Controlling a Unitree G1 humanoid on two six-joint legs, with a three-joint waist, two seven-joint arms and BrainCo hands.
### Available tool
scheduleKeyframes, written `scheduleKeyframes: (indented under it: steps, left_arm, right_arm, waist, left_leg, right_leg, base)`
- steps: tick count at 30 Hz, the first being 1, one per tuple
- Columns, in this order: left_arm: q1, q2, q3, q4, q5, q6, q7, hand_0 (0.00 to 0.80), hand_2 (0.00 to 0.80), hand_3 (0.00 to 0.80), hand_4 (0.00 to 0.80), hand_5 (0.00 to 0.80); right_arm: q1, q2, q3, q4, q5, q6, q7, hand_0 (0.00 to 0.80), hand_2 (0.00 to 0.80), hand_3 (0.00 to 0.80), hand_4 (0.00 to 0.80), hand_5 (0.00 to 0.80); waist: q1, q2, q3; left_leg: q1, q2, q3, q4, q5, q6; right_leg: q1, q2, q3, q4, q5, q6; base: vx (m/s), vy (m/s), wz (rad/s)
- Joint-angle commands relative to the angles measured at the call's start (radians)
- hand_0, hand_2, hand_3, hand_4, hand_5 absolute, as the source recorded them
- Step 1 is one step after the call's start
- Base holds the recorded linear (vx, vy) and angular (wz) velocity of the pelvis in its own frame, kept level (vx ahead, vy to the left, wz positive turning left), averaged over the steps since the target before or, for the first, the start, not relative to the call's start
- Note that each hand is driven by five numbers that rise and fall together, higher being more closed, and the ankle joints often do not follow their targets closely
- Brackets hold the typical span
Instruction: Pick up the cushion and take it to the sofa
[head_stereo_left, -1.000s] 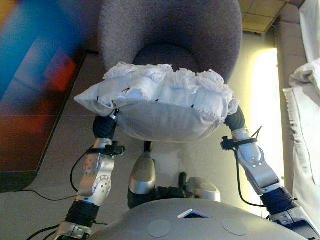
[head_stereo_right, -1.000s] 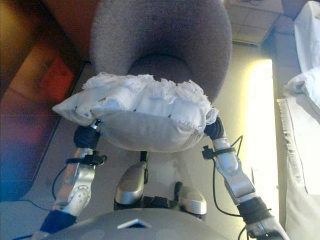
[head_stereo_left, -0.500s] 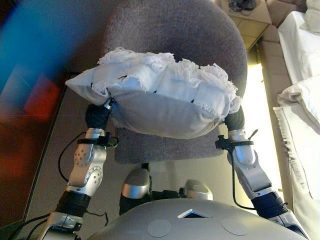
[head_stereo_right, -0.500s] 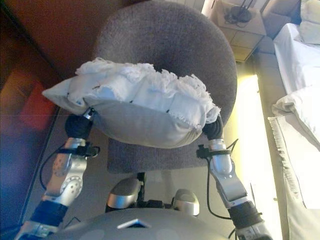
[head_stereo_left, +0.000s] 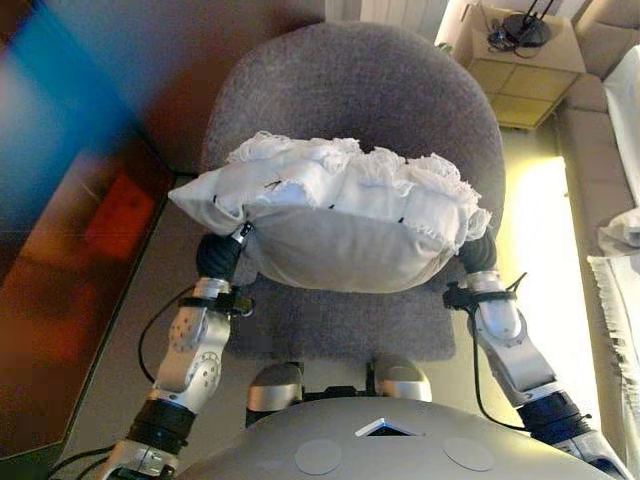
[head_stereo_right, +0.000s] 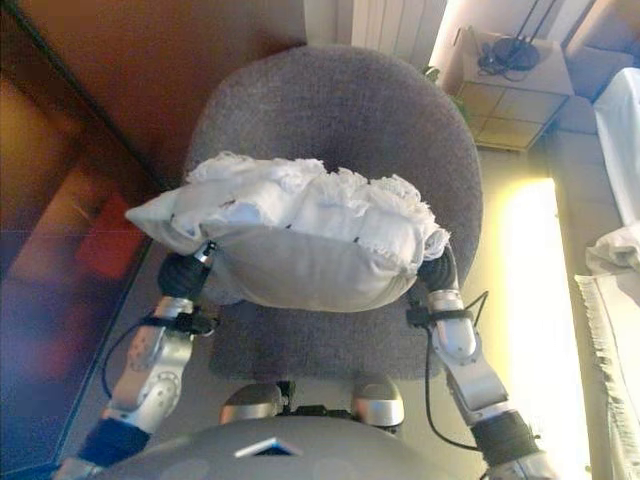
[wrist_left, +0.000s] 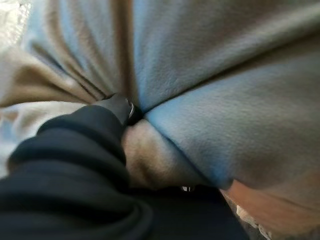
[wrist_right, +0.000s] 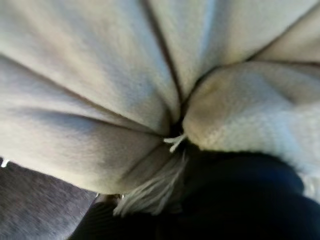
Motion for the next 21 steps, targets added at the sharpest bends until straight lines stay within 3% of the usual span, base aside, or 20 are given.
scheduleKeyframes:
  steps: [1,6,14,21]
  left_arm:
    - [-0.092,-0.003,-0.033,-0.092,0.034,-0.086,-0.026,0.8,0.8,0.8,0.8,0.8]
    - [-0.101,-0.025,-0.036,-0.044,0.068,-0.086,-0.005,0.8,0.8,0.8,0.8,0.8]
    - [-0.183,-0.049,-0.07,0.079,0.08,-0.089,0.011,0.8,0.8,0.8,0.8,0.8]
    - [-0.359,-0.089,-0.123,0.232,0.106,-0.124,0.073,0.8,0.8,0.8,0.8,0.8]
  right_arm:
    - [-0.105,0.02,0.035,-0.085,-0.005,-0.069,0.019,0.8,0.8,0.8,0.8,0.8]
    - [-0.11,0.032,0.056,-0.037,-0.004,-0.069,0.043,0.8,0.8,0.8,0.8,0.8]
    - [-0.166,0.053,0.093,0.046,-0.033,-0.067,0.004,0.8,0.8,0.8,0.8,0.8]
    - [-0.382,0.105,0.163,0.253,-0.062,-0.105,-0.083,0.8,0.8,0.8,0.8,0.8]
  waist:
    - [0.004,-0.045,-0.046]
    - [0.01,-0.036,-0.048]
    - [-0.014,-0.02,-0.024]
    - [-0.016,-0.016,0.076]
  left_leg:
    - [0.023,-0.003,0.037,0.081,-0.151,0.018]
    - [0.017,0.002,0.043,0.067,-0.139,0.013]
    - [0.011,0.0,0.062,0.068,-0.146,0.018]
    - [-0.069,-0.005,0.065,0.12,-0.155,0.016]
  right_leg:
    - [-0.076,-0.051,0.009,0.015,-0.002,0.076]
    - [-0.061,-0.046,0.007,0.003,-0.009,0.071]
    - [-0.088,-0.04,0.016,0.014,-0.01,0.068]
    - [-0.19,-0.052,0.022,0.07,-0.005,0.074]
  base:
    - [0.113,-0.025,-0.13]
    - [0.104,-0.039,-0.11]
    - [0.036,-0.023,0.0]
    - [-0.128,-0.053,-0.01]
